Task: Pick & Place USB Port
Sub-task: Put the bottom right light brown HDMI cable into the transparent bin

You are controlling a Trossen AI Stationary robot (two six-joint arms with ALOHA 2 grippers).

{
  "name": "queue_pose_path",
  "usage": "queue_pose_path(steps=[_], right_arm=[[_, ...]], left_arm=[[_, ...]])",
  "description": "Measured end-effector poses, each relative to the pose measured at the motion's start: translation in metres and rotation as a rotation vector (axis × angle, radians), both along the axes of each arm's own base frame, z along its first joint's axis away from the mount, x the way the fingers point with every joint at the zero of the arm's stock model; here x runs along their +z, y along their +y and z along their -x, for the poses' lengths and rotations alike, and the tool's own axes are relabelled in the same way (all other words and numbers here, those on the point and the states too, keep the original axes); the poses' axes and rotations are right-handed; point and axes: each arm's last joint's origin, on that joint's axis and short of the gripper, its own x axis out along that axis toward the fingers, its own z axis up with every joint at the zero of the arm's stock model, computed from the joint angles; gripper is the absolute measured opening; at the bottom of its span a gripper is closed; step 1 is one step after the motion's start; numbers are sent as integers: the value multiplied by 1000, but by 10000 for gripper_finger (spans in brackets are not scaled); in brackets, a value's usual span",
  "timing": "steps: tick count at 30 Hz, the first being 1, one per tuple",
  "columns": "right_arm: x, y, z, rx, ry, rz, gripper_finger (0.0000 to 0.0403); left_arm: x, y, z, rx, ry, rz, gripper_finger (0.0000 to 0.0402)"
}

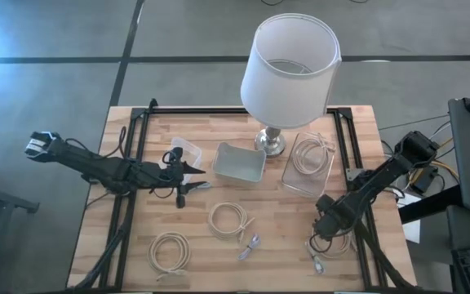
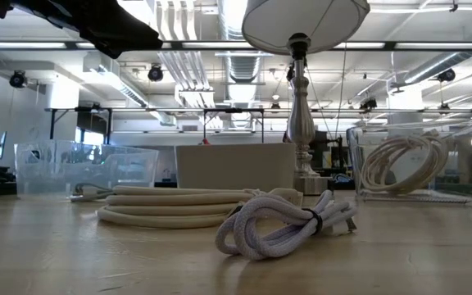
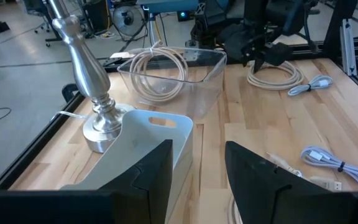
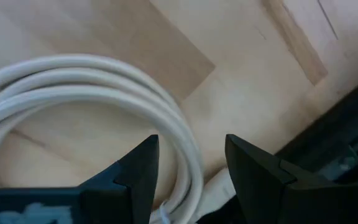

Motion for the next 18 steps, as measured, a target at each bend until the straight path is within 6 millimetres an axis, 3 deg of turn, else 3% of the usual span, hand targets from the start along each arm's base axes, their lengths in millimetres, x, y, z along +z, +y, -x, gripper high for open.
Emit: queue_pose_path(steps=[7,13,18], right_arm=[[-11,-5,6,-18,15,18,155],[-8,1,-1,-15,-37,-34,79],[6,12,-14,-15,-112,-99,24]], left_arm=[[0,0,0,0,0,0,151],[0,0,0,0,1,-1,151],[0,0,0,0,1,-1,151]])
